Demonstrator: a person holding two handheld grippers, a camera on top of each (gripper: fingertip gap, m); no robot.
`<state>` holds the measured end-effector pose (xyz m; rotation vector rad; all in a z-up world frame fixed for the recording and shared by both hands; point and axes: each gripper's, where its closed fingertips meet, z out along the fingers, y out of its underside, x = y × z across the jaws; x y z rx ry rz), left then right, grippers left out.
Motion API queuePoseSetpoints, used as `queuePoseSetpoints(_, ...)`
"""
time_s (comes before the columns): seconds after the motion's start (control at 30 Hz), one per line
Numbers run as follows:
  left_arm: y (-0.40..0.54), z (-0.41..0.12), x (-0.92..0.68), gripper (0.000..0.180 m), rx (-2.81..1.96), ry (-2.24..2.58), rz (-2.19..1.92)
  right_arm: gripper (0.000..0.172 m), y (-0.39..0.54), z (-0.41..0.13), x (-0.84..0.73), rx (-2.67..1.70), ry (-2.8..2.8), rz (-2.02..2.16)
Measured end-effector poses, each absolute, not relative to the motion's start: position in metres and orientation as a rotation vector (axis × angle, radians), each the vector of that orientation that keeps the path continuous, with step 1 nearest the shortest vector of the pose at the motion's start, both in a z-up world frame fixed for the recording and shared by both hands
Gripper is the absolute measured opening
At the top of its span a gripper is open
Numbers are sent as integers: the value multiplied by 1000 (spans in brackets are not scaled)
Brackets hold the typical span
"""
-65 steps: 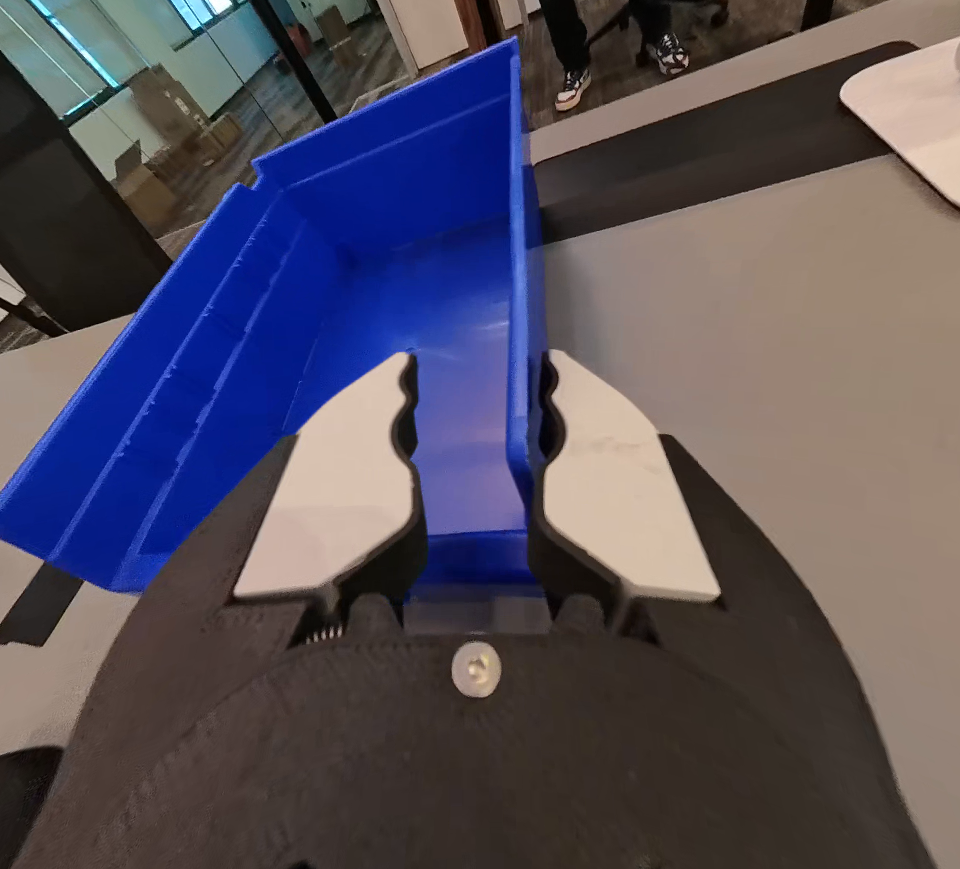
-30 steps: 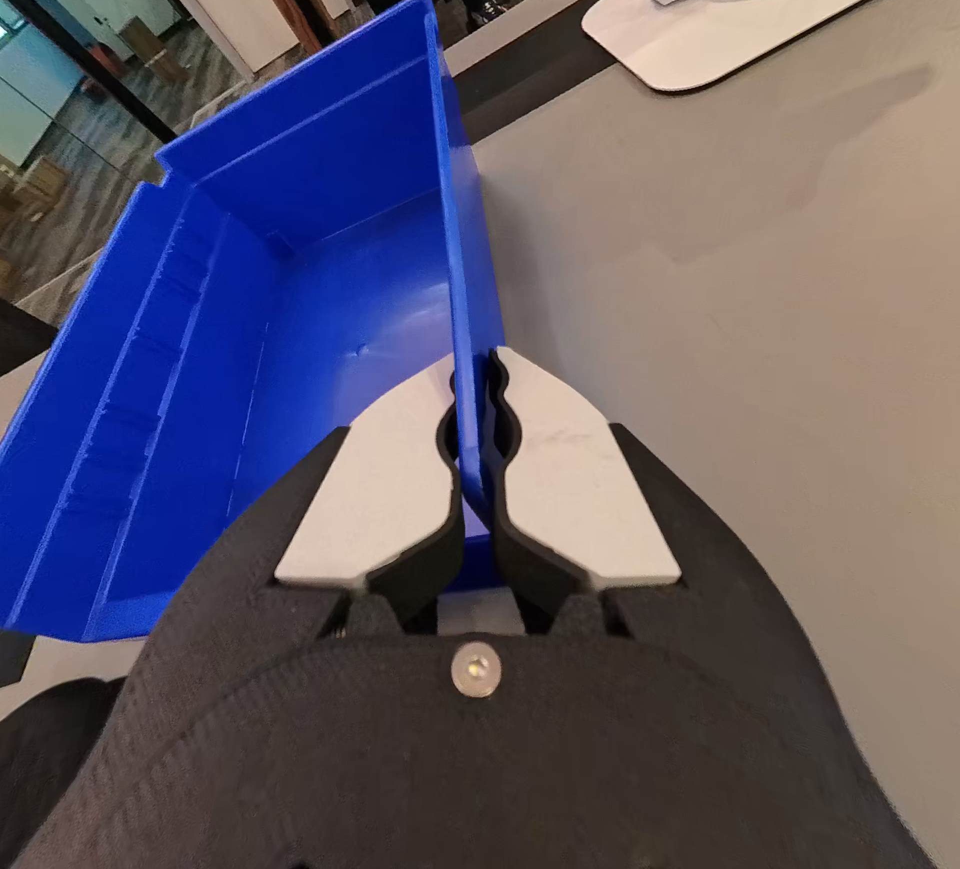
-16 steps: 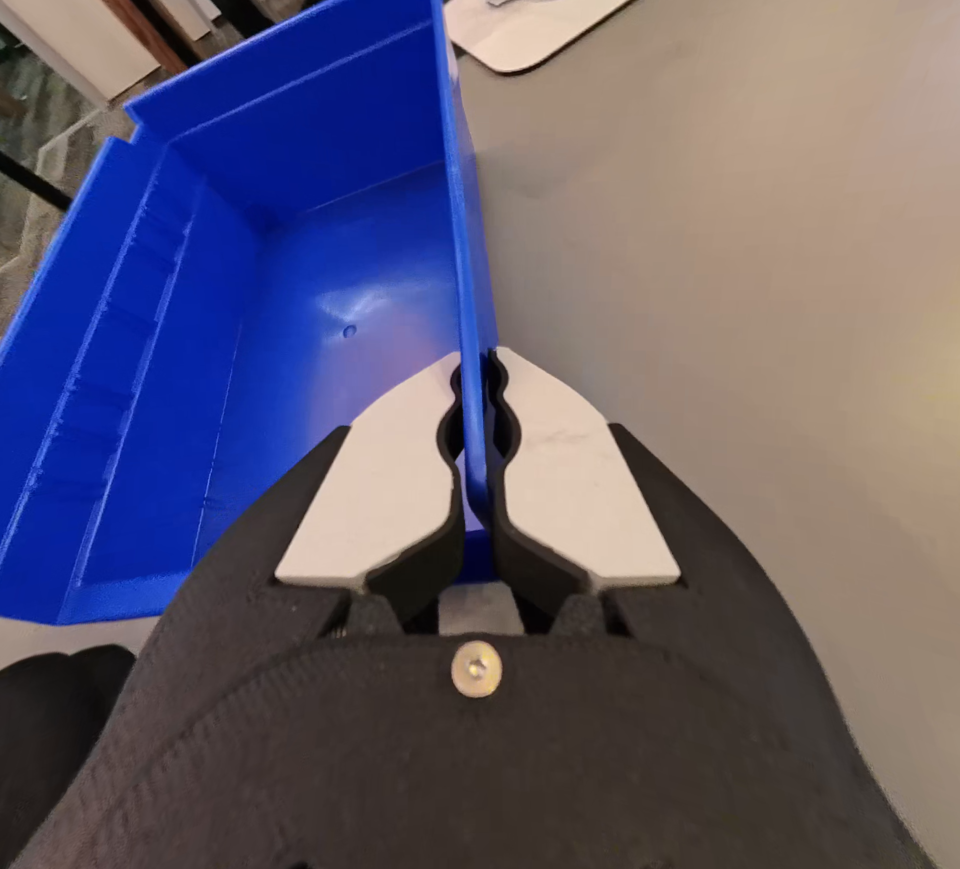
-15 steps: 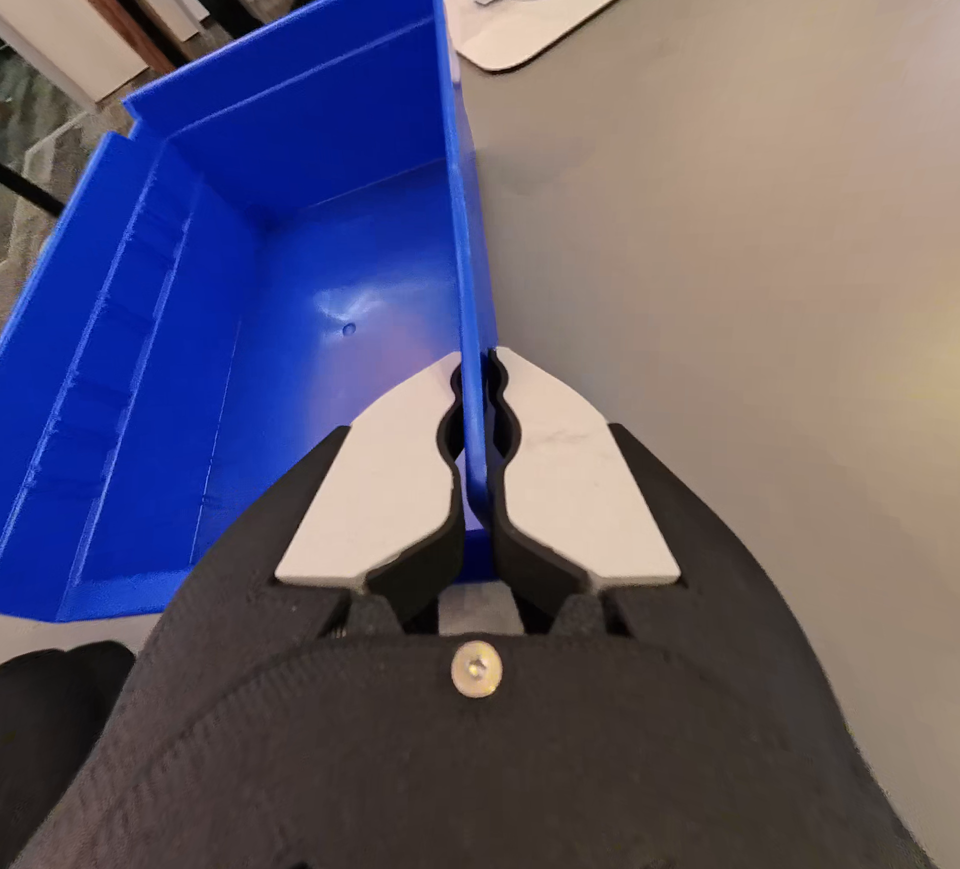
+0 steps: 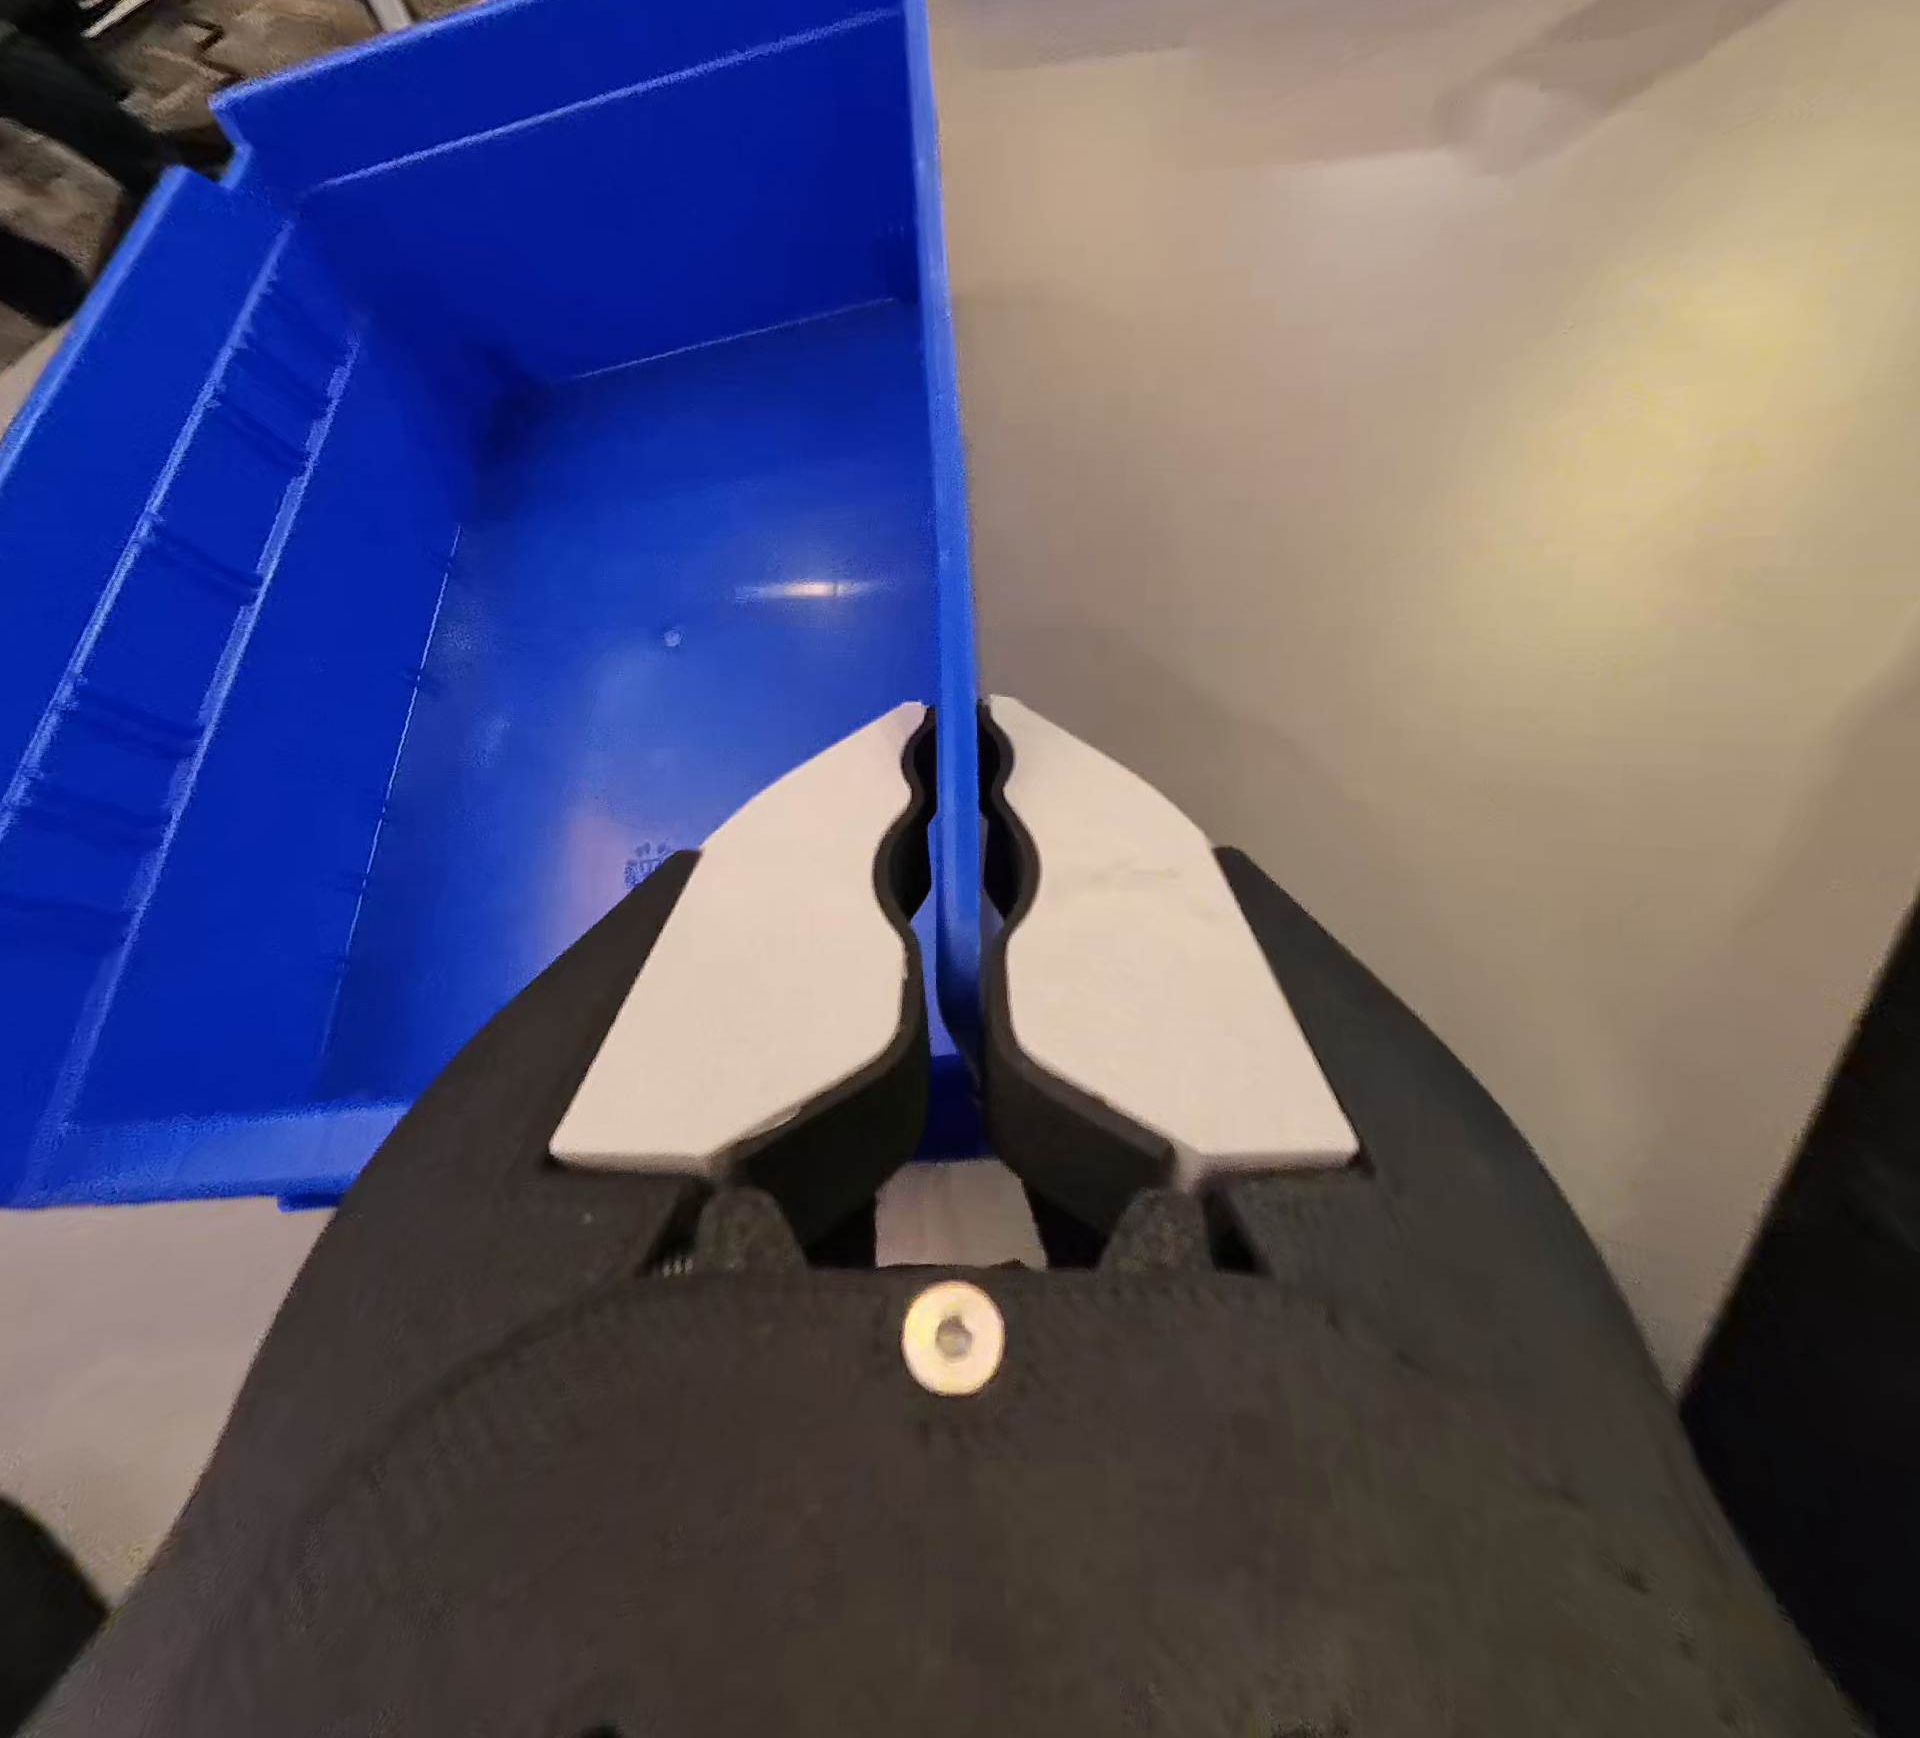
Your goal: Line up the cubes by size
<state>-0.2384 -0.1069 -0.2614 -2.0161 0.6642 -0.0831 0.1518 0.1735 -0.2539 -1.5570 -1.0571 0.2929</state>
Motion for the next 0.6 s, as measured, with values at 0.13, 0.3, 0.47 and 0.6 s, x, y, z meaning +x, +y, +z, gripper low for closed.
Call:
queuePoseSetpoints(0.13,-123,-262,-222,5,-2001,758,-163,3,158,-254,148,-1519,-1127,361)
queuePoseSetpoints(0.3,-144,-262,-203,5,-1974,888,-272,3,143,-254,143,-1468,-1214,452)
queuePoseSetpoints(0.47,-162,-262,-186,5,-1962,983,-365,3,130,-254,138,-1415,-1296,536)
queuePoseSetpoints(0.6,-172,-262,-174,4,-1952,1048,-423,4,121,-254,132,-1376,-1360,615)
